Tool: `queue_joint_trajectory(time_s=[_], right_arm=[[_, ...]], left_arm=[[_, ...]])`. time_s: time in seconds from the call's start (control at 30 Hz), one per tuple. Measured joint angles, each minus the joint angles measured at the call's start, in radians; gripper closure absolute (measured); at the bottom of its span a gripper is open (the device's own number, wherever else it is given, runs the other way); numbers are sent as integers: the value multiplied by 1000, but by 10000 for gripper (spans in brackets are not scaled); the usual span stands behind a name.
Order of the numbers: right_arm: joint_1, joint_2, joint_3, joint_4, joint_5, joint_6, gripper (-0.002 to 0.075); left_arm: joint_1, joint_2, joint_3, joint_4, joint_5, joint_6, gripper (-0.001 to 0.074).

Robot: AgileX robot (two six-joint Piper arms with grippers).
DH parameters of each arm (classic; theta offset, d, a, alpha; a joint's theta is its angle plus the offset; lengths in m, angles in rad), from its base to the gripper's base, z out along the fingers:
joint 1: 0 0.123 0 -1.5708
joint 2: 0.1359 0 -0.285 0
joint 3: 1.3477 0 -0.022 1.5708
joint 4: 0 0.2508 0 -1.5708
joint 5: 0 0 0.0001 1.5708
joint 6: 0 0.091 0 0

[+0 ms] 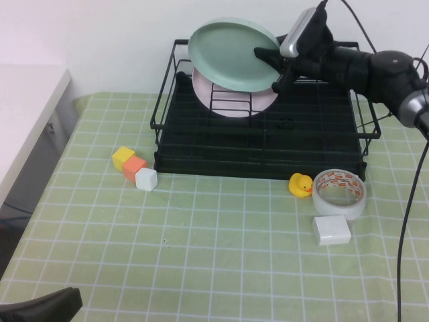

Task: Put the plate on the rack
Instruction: Place the plate on the rack

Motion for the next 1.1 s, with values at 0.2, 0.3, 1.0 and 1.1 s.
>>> queue_joint_trajectory(time_s=[0.2, 0.3, 1.0, 1.1], right_arm=[[0, 13, 0, 3, 2, 0, 587], [0, 13, 0, 5, 2, 0, 587], [40, 24, 0, 17, -138, 38, 428], [51, 24, 0, 20, -196, 42, 425]], left_arm=[[0, 0, 0, 0, -5, 0, 737], [0, 0, 0, 0, -8, 0, 737], [0, 0, 0, -17, -8, -1, 737], [0, 0, 0, -28, -8, 8, 737]])
